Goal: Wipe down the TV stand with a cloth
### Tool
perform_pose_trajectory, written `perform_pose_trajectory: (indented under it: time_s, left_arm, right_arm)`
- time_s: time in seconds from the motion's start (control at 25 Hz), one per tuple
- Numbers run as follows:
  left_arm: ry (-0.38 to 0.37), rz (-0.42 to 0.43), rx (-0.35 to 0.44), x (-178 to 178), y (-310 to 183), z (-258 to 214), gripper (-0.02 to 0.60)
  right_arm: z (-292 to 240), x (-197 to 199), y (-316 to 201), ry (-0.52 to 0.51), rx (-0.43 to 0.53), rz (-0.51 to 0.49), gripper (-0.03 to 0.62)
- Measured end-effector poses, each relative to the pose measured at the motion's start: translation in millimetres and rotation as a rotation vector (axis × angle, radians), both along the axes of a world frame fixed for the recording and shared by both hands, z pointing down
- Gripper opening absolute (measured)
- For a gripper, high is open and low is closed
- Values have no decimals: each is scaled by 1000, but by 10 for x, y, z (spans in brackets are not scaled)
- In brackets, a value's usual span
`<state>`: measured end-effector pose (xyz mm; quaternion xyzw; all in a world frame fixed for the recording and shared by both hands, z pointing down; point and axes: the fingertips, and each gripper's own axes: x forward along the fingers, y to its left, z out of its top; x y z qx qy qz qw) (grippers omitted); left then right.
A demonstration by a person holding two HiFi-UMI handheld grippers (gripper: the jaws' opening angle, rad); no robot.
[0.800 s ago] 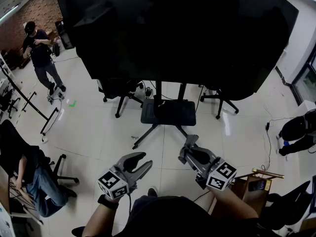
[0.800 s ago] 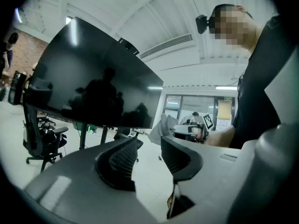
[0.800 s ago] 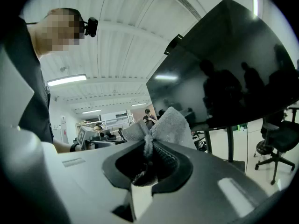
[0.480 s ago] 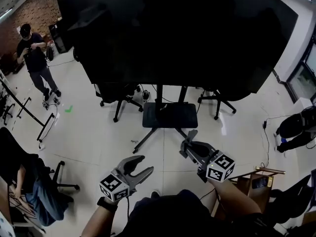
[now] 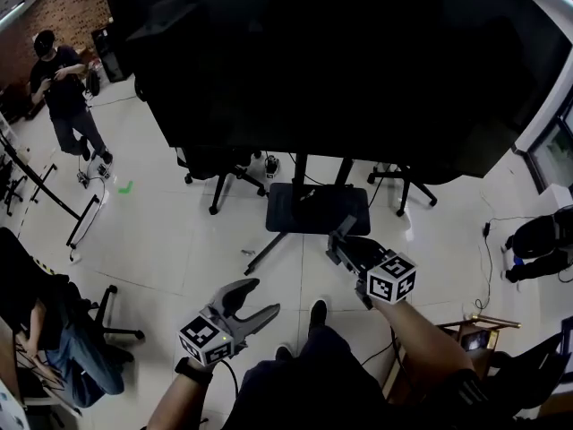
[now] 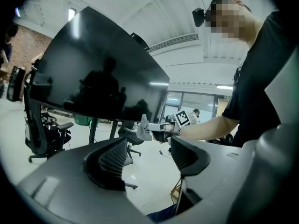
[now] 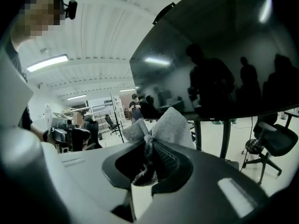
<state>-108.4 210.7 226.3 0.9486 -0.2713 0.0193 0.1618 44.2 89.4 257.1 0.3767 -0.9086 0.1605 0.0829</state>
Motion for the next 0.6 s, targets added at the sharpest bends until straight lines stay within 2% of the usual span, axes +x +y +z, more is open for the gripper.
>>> perform_pose_trajectory:
  time_s: [0.16,0.36,0.6]
  left_arm:
    - [5,-40,-11,16,-358,124,318]
    - [16,-124,-82,62,-846,328,318]
    - [21,-162,-122,188,-1472,758,318]
  right_arm:
    - [331,49,-612,23,-42,28,40]
    - [774,139,-1422,56,-73,56,40]
    - [1403,163,-2474,124,-78,69,40]
